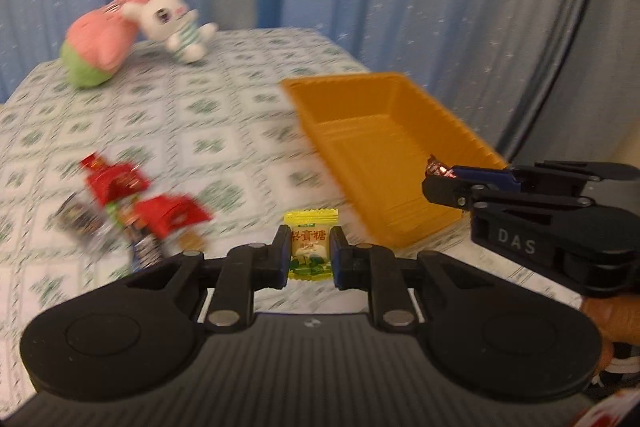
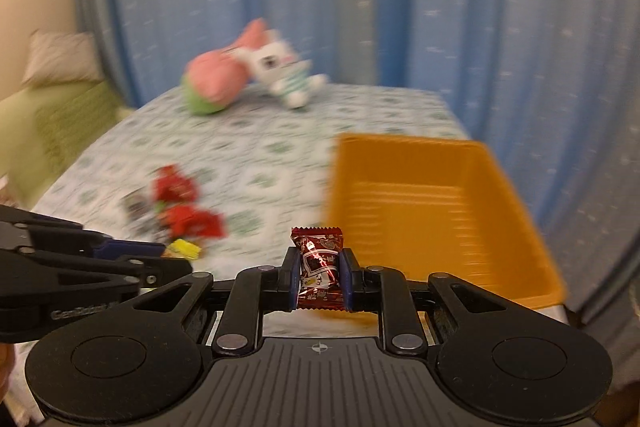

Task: Organize snacks
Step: 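Carry both candies over the orange tray and open both tools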

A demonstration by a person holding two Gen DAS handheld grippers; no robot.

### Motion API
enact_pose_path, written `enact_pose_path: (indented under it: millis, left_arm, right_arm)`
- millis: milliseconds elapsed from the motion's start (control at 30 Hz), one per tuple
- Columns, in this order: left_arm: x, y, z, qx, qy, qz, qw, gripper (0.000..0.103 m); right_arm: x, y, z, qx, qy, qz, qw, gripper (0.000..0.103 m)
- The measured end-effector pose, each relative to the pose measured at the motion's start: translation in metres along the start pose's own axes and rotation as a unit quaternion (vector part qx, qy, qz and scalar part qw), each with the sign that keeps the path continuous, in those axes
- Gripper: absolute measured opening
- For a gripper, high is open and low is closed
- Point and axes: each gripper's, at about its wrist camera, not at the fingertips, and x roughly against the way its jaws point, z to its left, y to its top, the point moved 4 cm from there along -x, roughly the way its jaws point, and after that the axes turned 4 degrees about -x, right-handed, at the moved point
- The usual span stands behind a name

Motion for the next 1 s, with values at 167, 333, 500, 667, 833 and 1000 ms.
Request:
enact_pose_path:
  millis: [167,333,500,667,833,1000]
  left_arm:
    - [-0.026,0.025,-0.034,-0.019,-0.026,-0.004,0.9995,0.018]
    - [-0.047,0.037,-0.05,-0.027,-0.035,0.003,0.999,0.018]
    - [-0.063,0.041,-0.057,-0.03,-0.039,0.009,0.9987,0.018]
    - [-0.078,0.042,-0.057,-0.03,-0.035,0.008,0.9989,0.029]
    - [-0.076,0.041,-0.052,-0.039,-0.022,0.007,0.999,0.034]
    - [-0.066,0.036,-0.042,-0.035,-0.008,0.005,0.9993,0.038]
  right_arm:
    - [0.0,0.014,-0.058,-0.041,-0.033,0.001,0.999,0.021]
    - [-0.002,0.02,-0.096,-0.073,-0.038,0.006,0.997,0.021]
    - [-0.008,0.024,-0.112,-0.094,-0.04,0.007,0.995,0.021]
    - [-0.012,0.028,-0.121,-0.107,-0.041,0.009,0.993,0.021]
    - [-0.014,0.027,-0.124,-0.116,-0.037,0.012,0.992,0.021]
    - [-0.017,0.026,-0.124,-0.119,-0.035,0.016,0.992,0.021]
